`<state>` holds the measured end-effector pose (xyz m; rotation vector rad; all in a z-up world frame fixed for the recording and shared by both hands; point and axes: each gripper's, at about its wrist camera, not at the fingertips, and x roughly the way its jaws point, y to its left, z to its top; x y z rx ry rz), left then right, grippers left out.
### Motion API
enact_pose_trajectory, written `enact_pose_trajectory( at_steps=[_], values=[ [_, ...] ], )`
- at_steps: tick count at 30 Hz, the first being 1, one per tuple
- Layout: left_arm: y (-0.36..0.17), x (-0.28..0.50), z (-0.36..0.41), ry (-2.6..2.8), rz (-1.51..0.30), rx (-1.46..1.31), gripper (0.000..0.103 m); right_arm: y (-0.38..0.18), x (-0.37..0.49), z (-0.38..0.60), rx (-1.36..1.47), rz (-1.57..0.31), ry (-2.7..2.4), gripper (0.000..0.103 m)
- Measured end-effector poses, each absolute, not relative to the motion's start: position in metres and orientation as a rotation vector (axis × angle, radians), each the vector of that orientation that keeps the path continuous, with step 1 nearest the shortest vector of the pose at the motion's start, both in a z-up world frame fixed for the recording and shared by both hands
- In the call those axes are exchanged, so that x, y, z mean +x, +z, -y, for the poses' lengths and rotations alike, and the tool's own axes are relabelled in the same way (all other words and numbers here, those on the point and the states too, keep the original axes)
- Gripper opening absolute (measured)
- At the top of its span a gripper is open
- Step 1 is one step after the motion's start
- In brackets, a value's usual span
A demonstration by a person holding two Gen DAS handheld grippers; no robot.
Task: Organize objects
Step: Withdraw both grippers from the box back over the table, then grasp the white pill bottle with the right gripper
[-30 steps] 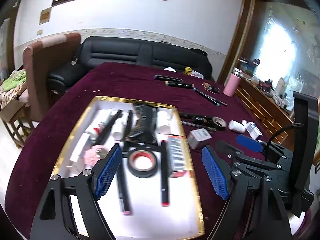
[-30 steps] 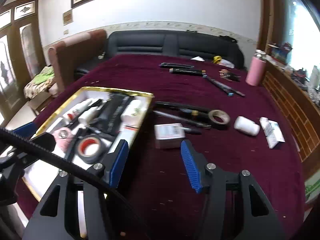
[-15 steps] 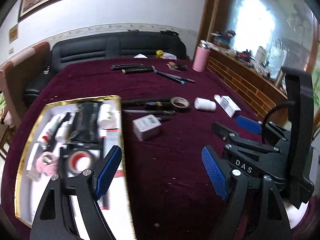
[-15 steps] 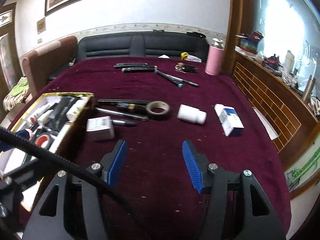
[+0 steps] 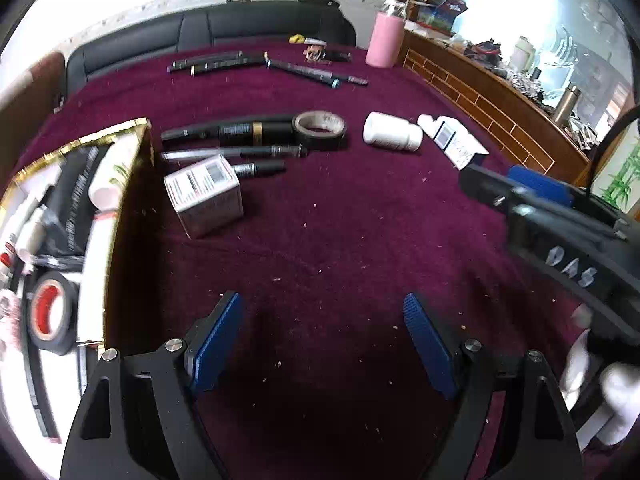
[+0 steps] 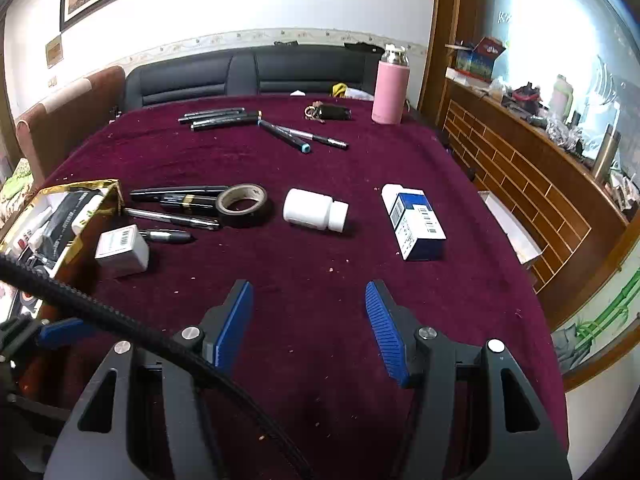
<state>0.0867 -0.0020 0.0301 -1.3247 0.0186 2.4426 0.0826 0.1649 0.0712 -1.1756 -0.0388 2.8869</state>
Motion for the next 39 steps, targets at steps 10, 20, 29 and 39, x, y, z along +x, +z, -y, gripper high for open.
enact_pose_trajectory(
  at_steps=[10,20,29,39],
  values=[
    [0.015,0.076,0.013,2.448,0.041,-1.310,0.082,0.073,0.003,-0.226,-1.310,-0.434,2.936,0.058],
    [0.012,0.072,0.011,2.396,0.036,-1.299,0.100,0.036,-0.093,-0.208,-1.662,-0.402,2.828,0.058],
    [0.012,0.068,0.006,2.396,0.033,-1.300,0.101,0.031,-0.031,-0.202,-1.763,-0.438,2.895,0.059],
    [0.008,0.070,-0.002,2.421,-0.059,-1.320,0.101,0.024,-0.056,-0.182,-1.546,-0.485,2.801,0.059]
  ],
)
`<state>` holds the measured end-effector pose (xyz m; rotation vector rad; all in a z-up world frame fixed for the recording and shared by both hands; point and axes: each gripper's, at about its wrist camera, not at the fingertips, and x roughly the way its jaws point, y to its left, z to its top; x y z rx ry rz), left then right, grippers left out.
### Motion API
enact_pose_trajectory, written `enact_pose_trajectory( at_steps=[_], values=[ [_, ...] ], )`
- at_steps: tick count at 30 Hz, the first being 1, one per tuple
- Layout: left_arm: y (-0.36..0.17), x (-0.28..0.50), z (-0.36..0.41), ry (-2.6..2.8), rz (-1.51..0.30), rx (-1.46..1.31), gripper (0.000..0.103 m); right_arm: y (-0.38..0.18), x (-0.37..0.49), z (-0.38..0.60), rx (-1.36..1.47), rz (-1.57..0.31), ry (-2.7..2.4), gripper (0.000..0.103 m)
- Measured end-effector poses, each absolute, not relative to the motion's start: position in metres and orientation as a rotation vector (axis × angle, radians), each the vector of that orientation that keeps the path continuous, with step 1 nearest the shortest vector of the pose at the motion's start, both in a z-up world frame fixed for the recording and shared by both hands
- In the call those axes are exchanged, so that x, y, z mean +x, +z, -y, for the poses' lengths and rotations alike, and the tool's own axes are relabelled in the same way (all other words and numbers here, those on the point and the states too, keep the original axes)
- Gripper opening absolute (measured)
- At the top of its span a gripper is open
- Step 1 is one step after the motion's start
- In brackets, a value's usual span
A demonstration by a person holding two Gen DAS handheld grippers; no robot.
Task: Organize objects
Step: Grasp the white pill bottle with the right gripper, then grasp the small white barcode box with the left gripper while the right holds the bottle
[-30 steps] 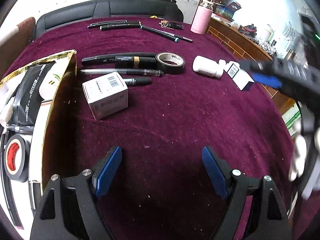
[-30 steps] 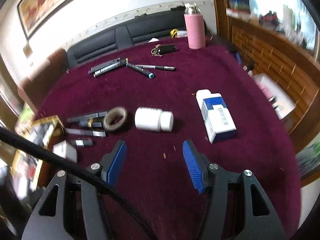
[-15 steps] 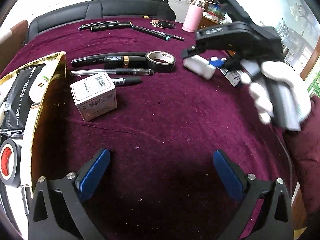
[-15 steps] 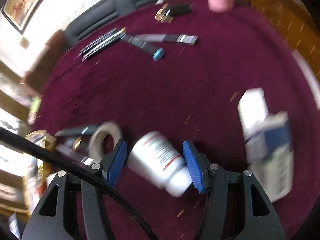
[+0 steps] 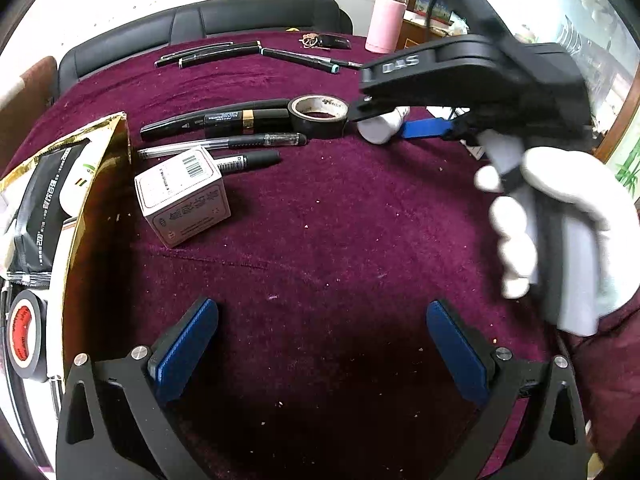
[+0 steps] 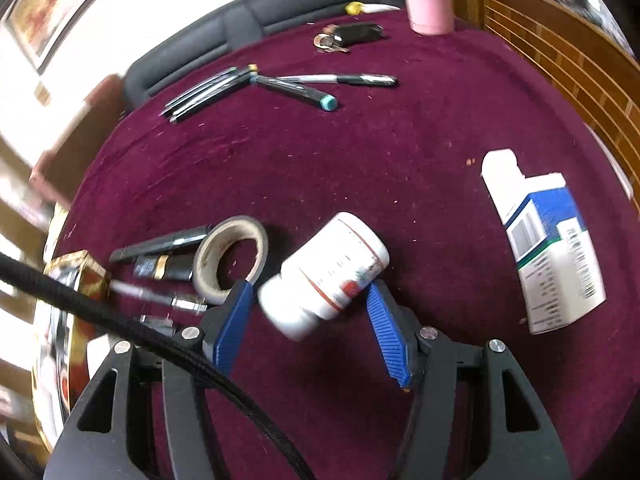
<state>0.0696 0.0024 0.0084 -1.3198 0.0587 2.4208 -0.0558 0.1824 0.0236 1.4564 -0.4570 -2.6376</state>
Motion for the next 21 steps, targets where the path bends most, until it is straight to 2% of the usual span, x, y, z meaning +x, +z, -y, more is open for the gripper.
enact_pose_trajectory(
  at_steps=[2,3,5,6,8,13,15,17,21],
  values=[
    [0.011,0.070,0.007,2.400,0.020,-1.302,0.101,0.024,-0.062,-0.182,1.451,0.464,-2.653,0.059],
    [0.013,0.070,0.015,2.378,0.085,-1.299,0.101,0.025,-0.062,-0.183,1.455,0.452,-2.653,0.055],
    [0.018,0.069,0.025,2.361,0.138,-1.295,0.098,0.026,-0.058,-0.184,1.453,0.448,-2.628,0.045],
    [0.023,0.067,0.030,2.356,0.151,-1.286,0.098,0.027,-0.055,-0.186,1.462,0.449,-2.618,0.034],
    [0.036,0.060,0.036,2.365,0.132,-1.261,0.098,0.027,-0.046,-0.192,1.472,0.458,-2.602,0.034],
    [0.061,0.027,0.035,2.457,-0.059,-1.247,0.098,0.021,-0.032,-0.207,1.403,0.535,-2.570,0.034],
    [0.060,0.011,0.027,2.453,-0.194,-1.277,0.098,0.019,-0.032,-0.209,1.375,0.545,-2.558,0.034],
    [0.054,-0.004,0.018,2.412,-0.335,-1.299,0.098,0.019,-0.032,-0.210,1.361,0.565,-2.547,0.034],
    [0.029,-0.022,0.006,2.343,-0.470,-1.414,0.098,0.018,-0.030,-0.213,1.342,0.600,-2.530,0.034]
  ],
)
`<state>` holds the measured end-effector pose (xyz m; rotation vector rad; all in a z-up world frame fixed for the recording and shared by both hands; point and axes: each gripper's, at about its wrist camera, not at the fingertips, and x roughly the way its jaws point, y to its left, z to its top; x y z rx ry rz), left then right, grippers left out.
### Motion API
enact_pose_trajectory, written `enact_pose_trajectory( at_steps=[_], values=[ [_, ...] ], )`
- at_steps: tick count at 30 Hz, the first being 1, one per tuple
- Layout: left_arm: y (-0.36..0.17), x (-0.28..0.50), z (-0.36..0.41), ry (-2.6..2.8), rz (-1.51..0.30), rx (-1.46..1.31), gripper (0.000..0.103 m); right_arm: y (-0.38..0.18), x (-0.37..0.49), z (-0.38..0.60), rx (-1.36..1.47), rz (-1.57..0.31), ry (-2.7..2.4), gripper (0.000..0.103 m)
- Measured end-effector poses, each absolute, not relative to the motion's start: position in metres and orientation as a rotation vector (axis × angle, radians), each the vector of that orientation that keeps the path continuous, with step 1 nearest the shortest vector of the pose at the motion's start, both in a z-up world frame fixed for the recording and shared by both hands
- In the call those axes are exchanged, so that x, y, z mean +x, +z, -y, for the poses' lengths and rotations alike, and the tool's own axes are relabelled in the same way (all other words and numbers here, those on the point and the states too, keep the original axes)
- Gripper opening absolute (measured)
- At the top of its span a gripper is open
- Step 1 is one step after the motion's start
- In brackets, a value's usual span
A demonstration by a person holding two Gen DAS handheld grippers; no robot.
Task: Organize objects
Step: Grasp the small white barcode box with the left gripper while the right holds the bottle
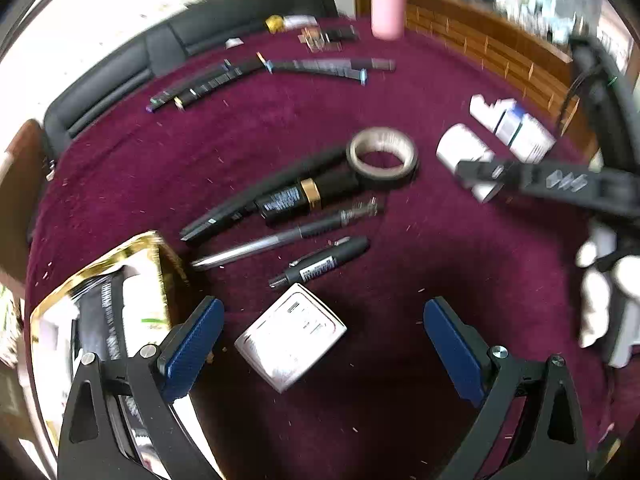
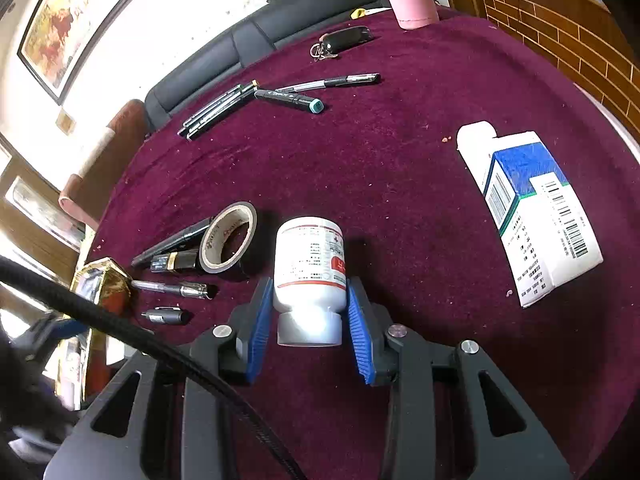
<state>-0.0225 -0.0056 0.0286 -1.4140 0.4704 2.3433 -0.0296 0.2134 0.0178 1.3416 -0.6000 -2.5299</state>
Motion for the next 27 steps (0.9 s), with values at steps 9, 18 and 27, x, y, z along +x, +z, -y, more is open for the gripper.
enact_pose_trajectory(
  at_steps=[9,18,27],
  values=[
    [0.007,-0.017,-0.004,2.232,-0.416,-1.496,0.064,0.016,-0.030,-0.214,1.312,0.619,-2.542,0.034],
    [0.036,0.018,0.002,2.274,-0.201,-1.382,0.049,0.014,-0.029,-0.211,1.237,0.582,-2.591,0.034],
    [0.064,0.074,0.035,2.336,-0.001,-1.292,0.049,0.015,-0.025,-0.212,1.247,0.593,-2.576,0.033]
  ],
)
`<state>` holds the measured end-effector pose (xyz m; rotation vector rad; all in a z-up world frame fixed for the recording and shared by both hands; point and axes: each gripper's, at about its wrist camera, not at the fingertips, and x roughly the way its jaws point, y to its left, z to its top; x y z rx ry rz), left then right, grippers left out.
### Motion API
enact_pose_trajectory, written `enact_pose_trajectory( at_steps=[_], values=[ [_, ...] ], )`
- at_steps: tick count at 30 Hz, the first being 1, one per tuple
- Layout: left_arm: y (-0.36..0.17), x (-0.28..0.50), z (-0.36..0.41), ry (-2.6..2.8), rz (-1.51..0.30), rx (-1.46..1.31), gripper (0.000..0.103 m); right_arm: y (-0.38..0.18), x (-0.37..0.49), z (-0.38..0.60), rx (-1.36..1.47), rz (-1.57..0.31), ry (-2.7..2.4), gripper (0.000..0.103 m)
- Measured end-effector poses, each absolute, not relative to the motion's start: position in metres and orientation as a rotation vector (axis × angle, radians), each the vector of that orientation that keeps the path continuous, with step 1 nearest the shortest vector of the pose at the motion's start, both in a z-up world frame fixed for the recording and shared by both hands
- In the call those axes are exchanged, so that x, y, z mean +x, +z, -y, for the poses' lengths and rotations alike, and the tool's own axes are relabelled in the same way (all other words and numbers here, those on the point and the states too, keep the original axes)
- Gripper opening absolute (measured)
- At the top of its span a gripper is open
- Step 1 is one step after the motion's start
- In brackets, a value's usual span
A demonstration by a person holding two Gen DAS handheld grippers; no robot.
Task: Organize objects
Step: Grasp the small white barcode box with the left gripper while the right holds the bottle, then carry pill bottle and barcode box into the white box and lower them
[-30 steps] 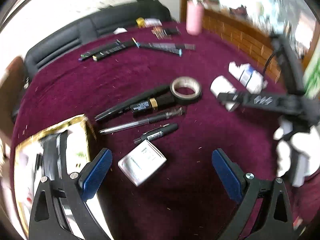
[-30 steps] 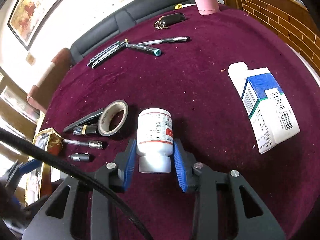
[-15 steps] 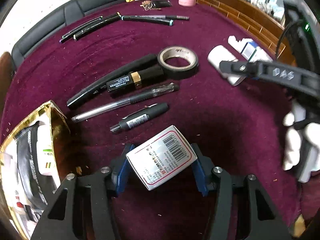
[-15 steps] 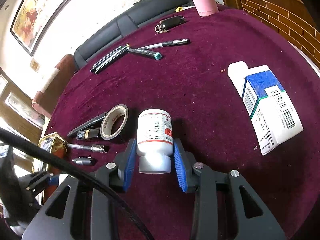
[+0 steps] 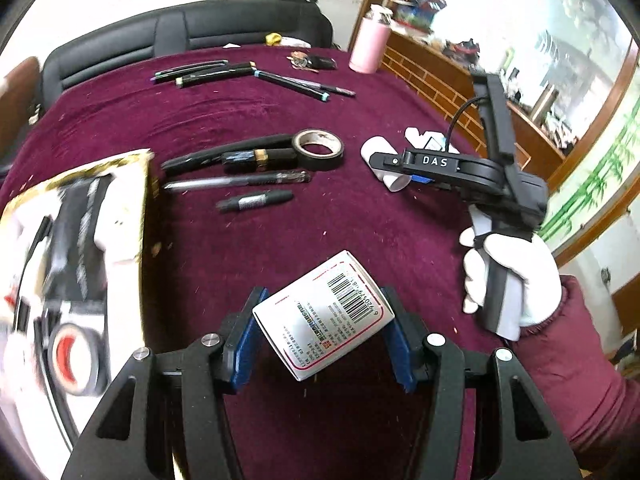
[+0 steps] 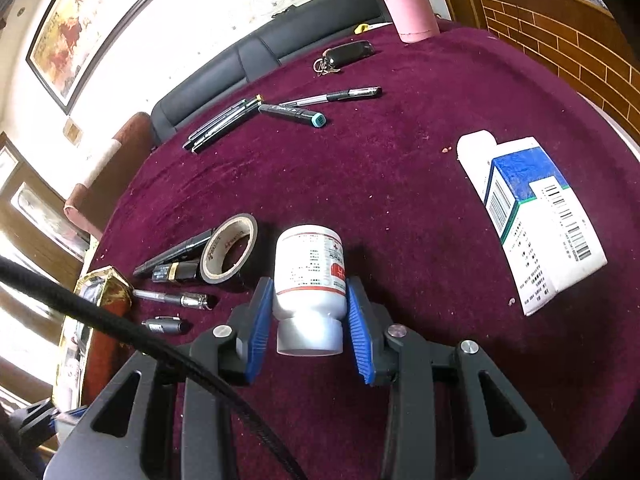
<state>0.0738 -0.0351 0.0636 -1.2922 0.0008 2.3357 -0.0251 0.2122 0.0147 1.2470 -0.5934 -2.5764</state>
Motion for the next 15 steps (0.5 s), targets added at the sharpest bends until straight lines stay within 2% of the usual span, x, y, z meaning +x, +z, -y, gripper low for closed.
enact_pose_trajectory(
  at_steps=[15],
  values=[
    [0.064,0.132,0.144,2.478,0.245,-1.276,0.049,0.036,0.051,-0.178,1.222,0.638,-2.410,0.034]
  ],
)
